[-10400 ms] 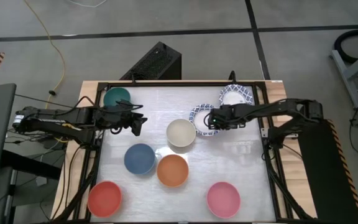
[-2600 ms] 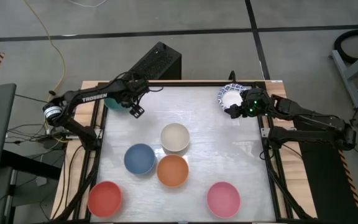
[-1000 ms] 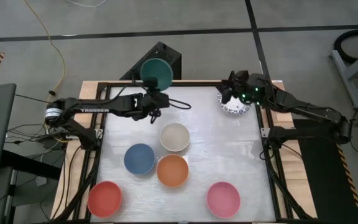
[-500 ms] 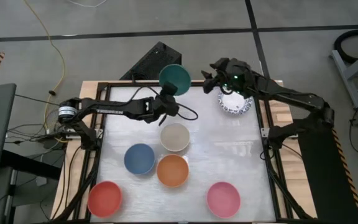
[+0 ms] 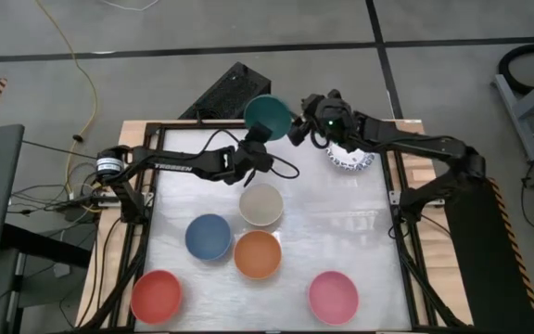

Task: Nest bowls inside each other
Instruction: Stack the green bowl into the blue patterned paper bowl

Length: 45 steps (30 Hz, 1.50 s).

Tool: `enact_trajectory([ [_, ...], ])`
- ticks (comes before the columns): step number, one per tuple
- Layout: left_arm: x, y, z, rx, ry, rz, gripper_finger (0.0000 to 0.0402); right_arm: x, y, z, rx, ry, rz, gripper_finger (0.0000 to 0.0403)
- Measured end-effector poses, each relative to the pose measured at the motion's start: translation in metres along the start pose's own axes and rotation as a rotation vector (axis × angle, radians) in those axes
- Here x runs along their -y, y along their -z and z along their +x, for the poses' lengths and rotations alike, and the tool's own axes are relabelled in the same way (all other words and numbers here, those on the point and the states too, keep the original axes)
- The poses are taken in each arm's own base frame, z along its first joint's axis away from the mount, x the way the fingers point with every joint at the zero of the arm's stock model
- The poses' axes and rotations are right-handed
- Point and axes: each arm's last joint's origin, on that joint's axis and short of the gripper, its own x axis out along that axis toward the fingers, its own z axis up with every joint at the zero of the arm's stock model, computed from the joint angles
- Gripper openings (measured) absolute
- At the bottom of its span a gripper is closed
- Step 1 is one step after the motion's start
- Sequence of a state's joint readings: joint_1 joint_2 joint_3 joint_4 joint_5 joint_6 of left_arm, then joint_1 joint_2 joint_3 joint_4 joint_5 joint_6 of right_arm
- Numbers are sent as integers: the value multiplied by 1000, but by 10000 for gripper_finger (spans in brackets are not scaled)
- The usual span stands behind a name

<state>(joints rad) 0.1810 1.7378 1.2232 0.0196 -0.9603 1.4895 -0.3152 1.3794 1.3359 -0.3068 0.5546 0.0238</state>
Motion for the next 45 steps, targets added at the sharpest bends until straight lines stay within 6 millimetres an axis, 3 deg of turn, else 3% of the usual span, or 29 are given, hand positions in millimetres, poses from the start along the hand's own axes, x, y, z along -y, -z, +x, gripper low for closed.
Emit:
enact_trajectory([
  [9, -16, -2, -2, 45, -112, -10, 0, -5, 8, 18, -24, 31, -8, 260],
  [15, -18, -2, -2, 52, -125, 0, 0, -5, 8, 19, -20, 68, 18, 244],
  [21, -18, -3, -3, 87, -128, 10, 0, -4, 8, 19, -25, 111, 24, 158],
  [26, -18, -5, -4, 112, -134, 1, 2, -3, 12, 19, -51, 131, 62, 36],
  [31, -22, -8, -10, 203, -145, -136, 25, 3, 18, 21, -109, 143, 125, 14],
  [34, -28, -6, -20, 247, -152, -262, 48, 13, 21, 26, -157, 61, 246, 6],
  [45, -56, 19, -48, 395, -167, -725, 154, 49, 31, 39, -310, -82, 454, 5],
])
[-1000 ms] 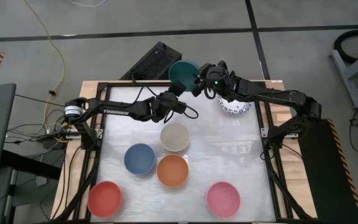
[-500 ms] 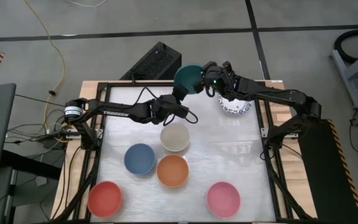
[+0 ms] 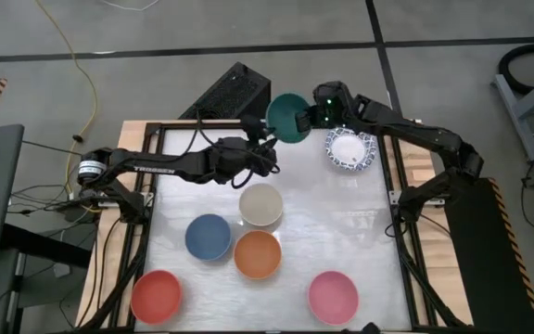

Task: Nest bowls inside each other
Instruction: Stack the green bowl into the blue patterned paper bowl

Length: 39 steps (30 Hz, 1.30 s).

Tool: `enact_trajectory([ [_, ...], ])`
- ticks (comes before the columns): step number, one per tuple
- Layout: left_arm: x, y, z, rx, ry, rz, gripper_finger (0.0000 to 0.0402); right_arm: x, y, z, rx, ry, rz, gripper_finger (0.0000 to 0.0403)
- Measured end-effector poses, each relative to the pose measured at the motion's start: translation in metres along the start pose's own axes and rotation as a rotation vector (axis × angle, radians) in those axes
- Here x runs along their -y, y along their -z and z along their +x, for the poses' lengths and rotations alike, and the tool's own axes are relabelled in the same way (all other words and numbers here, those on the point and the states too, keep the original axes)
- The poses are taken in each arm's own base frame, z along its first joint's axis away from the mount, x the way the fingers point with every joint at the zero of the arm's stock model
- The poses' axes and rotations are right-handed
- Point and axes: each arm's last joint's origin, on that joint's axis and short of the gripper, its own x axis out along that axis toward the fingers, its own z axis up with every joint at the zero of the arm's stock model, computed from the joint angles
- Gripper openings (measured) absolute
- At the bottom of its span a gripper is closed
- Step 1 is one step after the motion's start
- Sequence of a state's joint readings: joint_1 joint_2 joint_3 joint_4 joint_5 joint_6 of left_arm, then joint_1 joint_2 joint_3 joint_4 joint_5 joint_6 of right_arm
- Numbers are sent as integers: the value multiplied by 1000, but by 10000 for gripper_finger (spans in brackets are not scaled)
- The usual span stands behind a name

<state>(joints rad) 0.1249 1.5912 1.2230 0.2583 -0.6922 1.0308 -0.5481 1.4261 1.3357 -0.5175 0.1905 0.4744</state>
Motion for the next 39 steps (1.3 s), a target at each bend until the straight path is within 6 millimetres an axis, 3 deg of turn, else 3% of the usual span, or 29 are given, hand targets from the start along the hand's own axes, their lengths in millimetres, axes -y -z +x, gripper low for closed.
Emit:
enact_trajectory([
  [7, -26, -2, -16, 50, -33, -309, 188, 51, -2, 3, -169, 133, 112, 5],
  [11, -52, 1, -32, 69, -78, -539, 190, 81, -1, -1, -258, 237, 133, 5],
  [16, -91, 15, -61, 122, -58, -818, 190, 118, 8, -23, -277, 239, 250, 5],
  [19, -109, 25, -77, 168, -1, -952, 190, 133, 26, -41, -265, 292, 321, 5],
  [24, -125, 39, -91, 196, 63, -1102, 190, 141, 56, -54, -243, 316, 424, 5],
  [31, -123, 45, -92, 131, 97, -1149, 190, 151, 94, -43, -280, 408, 541, 5],
  [39, -119, 44, -92, 145, 192, -1208, 190, 160, 119, -34, -287, 514, 664, 5],
])
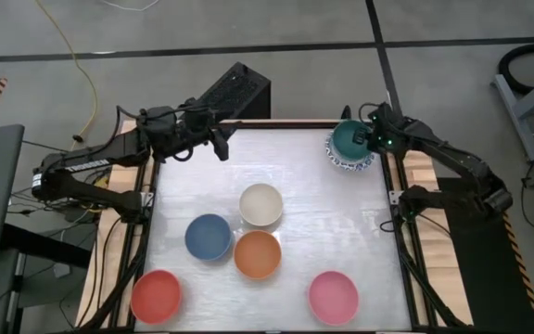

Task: Nest bowls inside each other
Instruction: Stack the green bowl into the blue patterned paper bowl

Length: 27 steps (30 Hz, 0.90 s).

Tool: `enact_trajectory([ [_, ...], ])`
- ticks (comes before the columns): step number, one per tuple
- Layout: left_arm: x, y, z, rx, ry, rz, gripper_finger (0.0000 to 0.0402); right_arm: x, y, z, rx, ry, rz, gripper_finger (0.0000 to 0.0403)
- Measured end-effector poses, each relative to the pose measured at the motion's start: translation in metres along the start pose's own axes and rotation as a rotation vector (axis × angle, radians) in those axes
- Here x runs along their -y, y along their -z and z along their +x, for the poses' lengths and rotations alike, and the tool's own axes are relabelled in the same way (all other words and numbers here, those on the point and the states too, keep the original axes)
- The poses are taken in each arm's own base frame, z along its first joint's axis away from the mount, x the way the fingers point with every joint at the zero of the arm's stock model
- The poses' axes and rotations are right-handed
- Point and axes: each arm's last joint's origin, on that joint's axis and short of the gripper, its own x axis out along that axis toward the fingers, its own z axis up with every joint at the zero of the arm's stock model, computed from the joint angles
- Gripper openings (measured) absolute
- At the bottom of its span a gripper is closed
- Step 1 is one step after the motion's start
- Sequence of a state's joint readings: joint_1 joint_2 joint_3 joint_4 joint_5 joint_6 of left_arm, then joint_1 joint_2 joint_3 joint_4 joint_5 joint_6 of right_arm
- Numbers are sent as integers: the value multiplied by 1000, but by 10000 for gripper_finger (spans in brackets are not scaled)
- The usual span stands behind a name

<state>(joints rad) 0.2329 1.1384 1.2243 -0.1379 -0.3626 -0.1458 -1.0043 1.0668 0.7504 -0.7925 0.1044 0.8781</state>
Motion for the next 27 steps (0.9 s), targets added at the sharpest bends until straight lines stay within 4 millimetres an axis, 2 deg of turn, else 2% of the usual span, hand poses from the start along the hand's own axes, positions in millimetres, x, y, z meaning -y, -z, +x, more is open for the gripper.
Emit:
enact_trajectory([
  [10, 0, 0, 0, 0, -1, -2, 190, 16, -1, 15, 15, 50, 118, 6],
  [15, 0, 0, 0, -2, -5, -1, 190, 16, -4, 16, 39, 39, 104, 9],
  [27, -1, 0, 0, -1, -18, -9, 190, 11, -7, 15, 55, -24, 104, 67],
])
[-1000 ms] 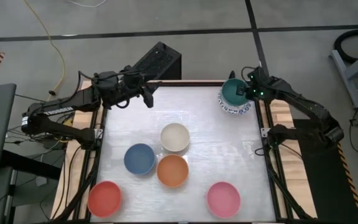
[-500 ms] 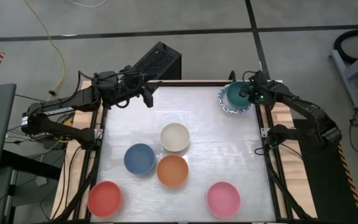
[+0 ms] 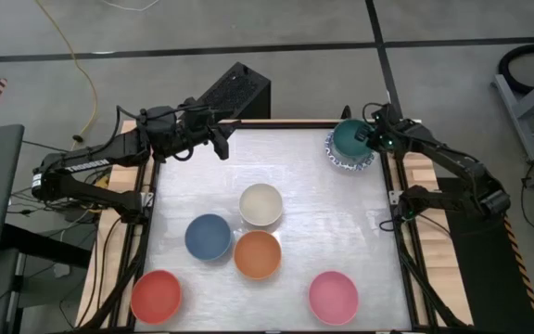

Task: Nest bowls inside each other
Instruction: Stack the green bowl into the blue patterned paper bowl, then stack the white bowl into the green bowl

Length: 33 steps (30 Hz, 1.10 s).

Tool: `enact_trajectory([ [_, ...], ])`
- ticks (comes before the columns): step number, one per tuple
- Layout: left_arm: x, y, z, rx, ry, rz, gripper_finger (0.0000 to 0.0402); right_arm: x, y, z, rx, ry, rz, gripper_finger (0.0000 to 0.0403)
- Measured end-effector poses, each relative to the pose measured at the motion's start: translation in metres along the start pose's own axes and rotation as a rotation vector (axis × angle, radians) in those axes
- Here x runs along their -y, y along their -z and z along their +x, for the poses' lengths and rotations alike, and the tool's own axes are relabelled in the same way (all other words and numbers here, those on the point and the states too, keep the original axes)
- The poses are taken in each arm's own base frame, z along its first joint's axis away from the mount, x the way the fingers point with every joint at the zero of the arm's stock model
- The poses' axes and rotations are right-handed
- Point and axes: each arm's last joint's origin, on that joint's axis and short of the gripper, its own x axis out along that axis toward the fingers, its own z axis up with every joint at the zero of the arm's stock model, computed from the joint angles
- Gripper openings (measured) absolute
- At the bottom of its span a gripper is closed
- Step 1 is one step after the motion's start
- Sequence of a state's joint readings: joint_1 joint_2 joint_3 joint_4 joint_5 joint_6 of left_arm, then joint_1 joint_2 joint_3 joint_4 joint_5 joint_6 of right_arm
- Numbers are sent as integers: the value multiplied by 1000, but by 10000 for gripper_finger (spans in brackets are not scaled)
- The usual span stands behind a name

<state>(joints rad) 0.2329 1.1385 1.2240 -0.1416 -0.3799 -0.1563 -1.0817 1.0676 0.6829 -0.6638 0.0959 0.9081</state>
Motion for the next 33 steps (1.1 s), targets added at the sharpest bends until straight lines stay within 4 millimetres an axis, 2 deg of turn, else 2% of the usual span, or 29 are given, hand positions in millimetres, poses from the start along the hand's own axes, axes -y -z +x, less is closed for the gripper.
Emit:
enact_trajectory([
  [7, 0, 0, 0, 0, 0, -2, 190, 0, 1, 0, -16, -3, -53, 104],
  [19, -1, 1, 0, -5, -37, -5, 190, -4, -3, -3, 5, -31, -114, 232],
  [23, -2, 4, 0, -33, -41, -3, 190, -7, -6, -9, 3, -28, -160, 244],
  [33, -2, 5, 0, -44, -43, -3, 190, -7, -7, -19, -36, 12, -298, 240],
])
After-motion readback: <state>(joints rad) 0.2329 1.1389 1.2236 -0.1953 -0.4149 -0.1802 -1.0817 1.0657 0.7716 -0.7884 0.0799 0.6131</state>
